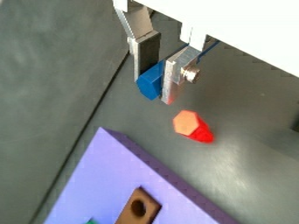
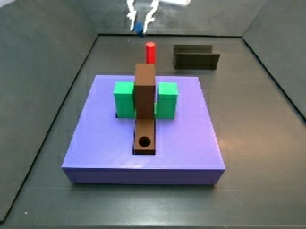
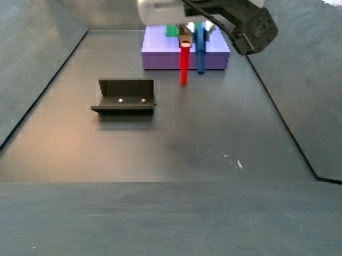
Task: Pick up the blue object. Move up. Place the blue object on the fixture. Regrasp the blue object. Move to above the board. Insert the blue object.
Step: Place the blue object on the fixture.
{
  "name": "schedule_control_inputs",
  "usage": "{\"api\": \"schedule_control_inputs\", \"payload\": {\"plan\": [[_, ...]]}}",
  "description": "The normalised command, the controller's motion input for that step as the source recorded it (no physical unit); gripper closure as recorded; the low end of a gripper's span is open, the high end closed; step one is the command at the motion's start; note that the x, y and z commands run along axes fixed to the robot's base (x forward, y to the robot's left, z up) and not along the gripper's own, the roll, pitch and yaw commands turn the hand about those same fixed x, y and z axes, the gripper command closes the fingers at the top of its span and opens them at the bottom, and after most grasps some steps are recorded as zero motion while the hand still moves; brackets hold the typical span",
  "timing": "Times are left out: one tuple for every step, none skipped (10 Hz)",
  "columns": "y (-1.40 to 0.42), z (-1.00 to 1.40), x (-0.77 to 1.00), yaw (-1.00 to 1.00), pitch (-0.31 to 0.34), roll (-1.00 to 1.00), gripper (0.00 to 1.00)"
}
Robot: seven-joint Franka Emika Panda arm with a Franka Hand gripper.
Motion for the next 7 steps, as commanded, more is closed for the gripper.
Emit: {"api": "schedule_control_inputs", "payload": {"plan": [[0.3, 0.66, 0.61, -0.05, 0.146, -0.9, 1.0], [0.17, 0.4, 0.85, 0.0, 0.4, -0.51, 1.0], [0.05, 0.0, 0.99, 0.0, 0.423, -0.15, 1.0], [0.0, -0.16, 1.0, 0.0, 0.369, -0.12, 1.0], [0.0, -0.29, 1.0, 0.0, 0.286, -0.03, 1.0], [0.0, -0.23, 1.0, 0.0, 0.2, -0.09, 1.0], [0.03, -0.13, 1.0, 0.0, 0.069, -0.22, 1.0]]}}
